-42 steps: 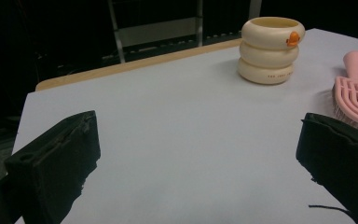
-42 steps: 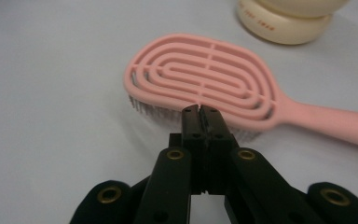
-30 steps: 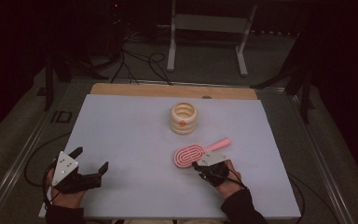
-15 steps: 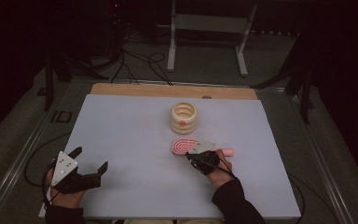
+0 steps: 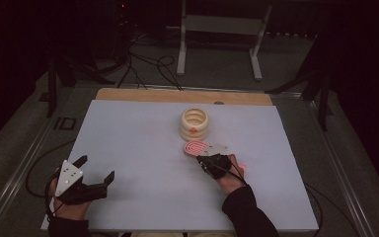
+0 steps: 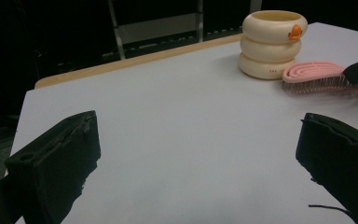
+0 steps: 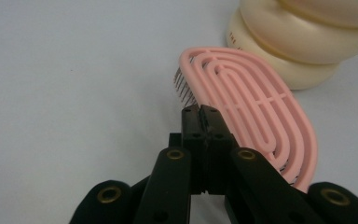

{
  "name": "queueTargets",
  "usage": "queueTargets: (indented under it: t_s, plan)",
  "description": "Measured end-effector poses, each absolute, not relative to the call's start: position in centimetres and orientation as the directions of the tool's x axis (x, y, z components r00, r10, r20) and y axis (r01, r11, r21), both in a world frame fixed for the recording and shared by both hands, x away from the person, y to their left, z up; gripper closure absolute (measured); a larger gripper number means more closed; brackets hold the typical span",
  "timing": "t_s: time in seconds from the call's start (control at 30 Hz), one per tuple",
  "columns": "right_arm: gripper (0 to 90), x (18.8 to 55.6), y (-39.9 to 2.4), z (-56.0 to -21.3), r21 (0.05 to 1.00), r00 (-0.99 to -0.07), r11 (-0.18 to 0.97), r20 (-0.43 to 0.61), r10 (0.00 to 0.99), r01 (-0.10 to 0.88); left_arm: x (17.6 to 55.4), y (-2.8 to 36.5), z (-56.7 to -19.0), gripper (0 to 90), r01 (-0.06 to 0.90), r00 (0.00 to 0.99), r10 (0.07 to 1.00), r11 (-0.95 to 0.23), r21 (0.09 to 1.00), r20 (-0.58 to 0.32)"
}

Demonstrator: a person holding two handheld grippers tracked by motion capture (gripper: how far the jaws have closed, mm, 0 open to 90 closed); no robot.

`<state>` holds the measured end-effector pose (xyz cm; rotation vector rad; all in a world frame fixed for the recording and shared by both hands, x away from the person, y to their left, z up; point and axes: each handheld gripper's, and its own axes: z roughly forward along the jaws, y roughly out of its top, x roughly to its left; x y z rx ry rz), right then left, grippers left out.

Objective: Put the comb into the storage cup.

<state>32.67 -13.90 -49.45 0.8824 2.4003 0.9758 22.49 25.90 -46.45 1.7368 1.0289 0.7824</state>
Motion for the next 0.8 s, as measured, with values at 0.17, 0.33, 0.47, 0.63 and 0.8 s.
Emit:
queueTargets:
  t_s: [0.17, 0.33, 0.47, 0.63, 0.8]
  plan:
    - [89.5, 32.7, -13.9, -49.4, 0.731, -0.721, 0.549, -0.114, 0.683, 0.405, 22.5, 25.9, -46.5, 0.6, 0.296, 0.444, 0.894, -0.207, 0.933, 0.058]
    - [86.8, 32.5, -14.0, -49.1, 0.752, -0.737, 0.528, -0.085, 0.671, 0.393, 22.5, 25.8, -46.5, 0.6, 0.298, 0.444, 0.894, -0.207, 0.932, 0.057]
    - [76.7, 32.1, -14.8, -47.8, 0.800, -0.755, 0.471, -0.035, 0.654, 0.372, 22.5, 25.8, -46.5, 0.7, 0.299, 0.446, 0.893, -0.211, 0.931, 0.059]
    - [54.7, 31.5, -16.4, -46.0, 0.846, -0.756, 0.401, 0.003, 0.655, 0.351, 22.6, 25.8, -46.5, 0.7, 0.302, 0.446, 0.893, -0.208, 0.930, 0.055]
    - [38.4, 30.6, -18.9, -44.7, 0.882, -0.723, 0.334, 0.012, 0.690, 0.333, 22.6, 25.8, -46.5, 0.6, 0.302, 0.448, 0.892, -0.207, 0.931, 0.054]
